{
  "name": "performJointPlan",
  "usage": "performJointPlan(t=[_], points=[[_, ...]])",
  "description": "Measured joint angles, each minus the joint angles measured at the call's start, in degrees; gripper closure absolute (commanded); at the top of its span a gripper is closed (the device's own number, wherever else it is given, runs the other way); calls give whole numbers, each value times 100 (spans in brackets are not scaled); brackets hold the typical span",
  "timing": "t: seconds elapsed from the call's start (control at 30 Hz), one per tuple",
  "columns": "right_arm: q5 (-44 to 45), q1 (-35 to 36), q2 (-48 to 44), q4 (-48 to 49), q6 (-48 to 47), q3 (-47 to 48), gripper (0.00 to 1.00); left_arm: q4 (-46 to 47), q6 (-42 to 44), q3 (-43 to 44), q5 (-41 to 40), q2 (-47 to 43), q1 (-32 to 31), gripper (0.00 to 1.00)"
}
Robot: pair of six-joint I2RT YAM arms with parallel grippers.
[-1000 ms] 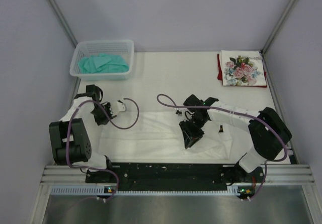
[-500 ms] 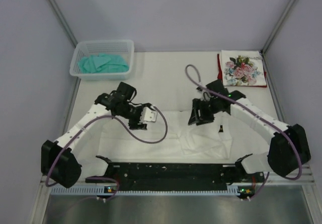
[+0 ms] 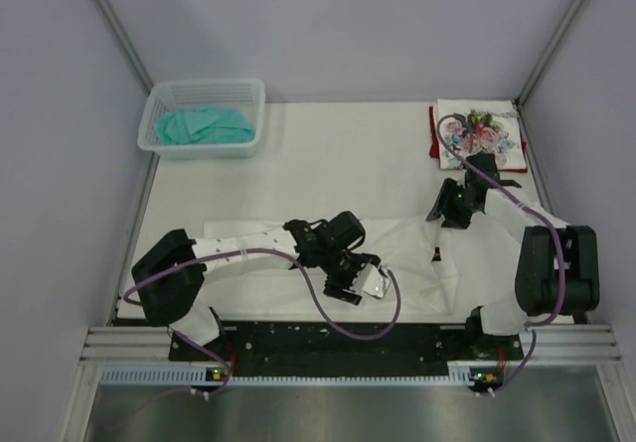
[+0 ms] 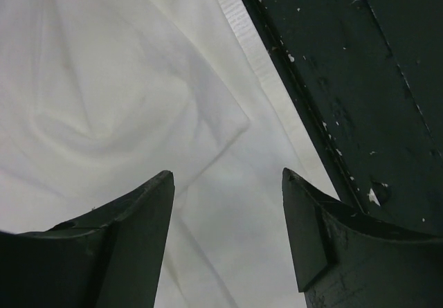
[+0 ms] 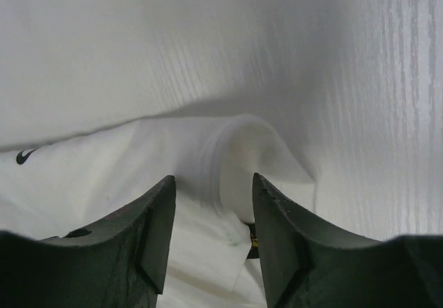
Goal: Fold and stack the t-shirts
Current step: Fold the other side of the tshirt into a rectangle
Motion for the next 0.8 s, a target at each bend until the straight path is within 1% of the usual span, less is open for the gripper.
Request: performJointPlan(t=[0.1, 0.17, 0.23, 0.33, 0.4, 0.47, 0.53, 0.57, 0.6, 0.63, 0.7, 0.73, 0.8], points=[[-59, 0, 367, 273, -48, -44, 74, 387, -201, -2, -164, 387, -186, 34], [-61, 0, 479, 374, -72, -79, 82, 632, -310, -2, -245, 592, -328, 36], [-66, 0, 520, 444, -85, -81, 85, 831, -420, 0, -337, 761, -417, 39], [-59, 0, 529, 546, -103, -81, 93, 1032, -538, 0, -455, 979, -455, 44], [-52, 0, 553, 562, -144, -74, 97, 1051, -562, 0, -481, 1067, -452, 51], [-33, 0, 627, 599, -168, -59, 99, 1051, -555, 0, -507, 1108, -450, 61], [-15, 0, 715, 612, -205, -48, 100, 1051, -533, 2, -540, 1139, -455, 75], [-9, 0, 767, 599, -229, -20, 100, 1047, -533, 13, -566, 1169, -455, 84], [-2, 0, 813, 586, -247, 22, 100, 1040, -533, 22, -588, 1198, -457, 97], [7, 0, 846, 575, -262, 63, 100, 1012, -496, 52, -612, 1248, -459, 100], [20, 0, 863, 535, -306, 142, 98, 914, -505, 120, -629, 1274, -459, 100], [28, 0, 863, 507, -332, 181, 92, 866, -494, 160, -638, 1272, -459, 100], [50, 0, 863, 435, -365, 264, 72, 691, -492, 299, -649, 1268, -457, 100]])
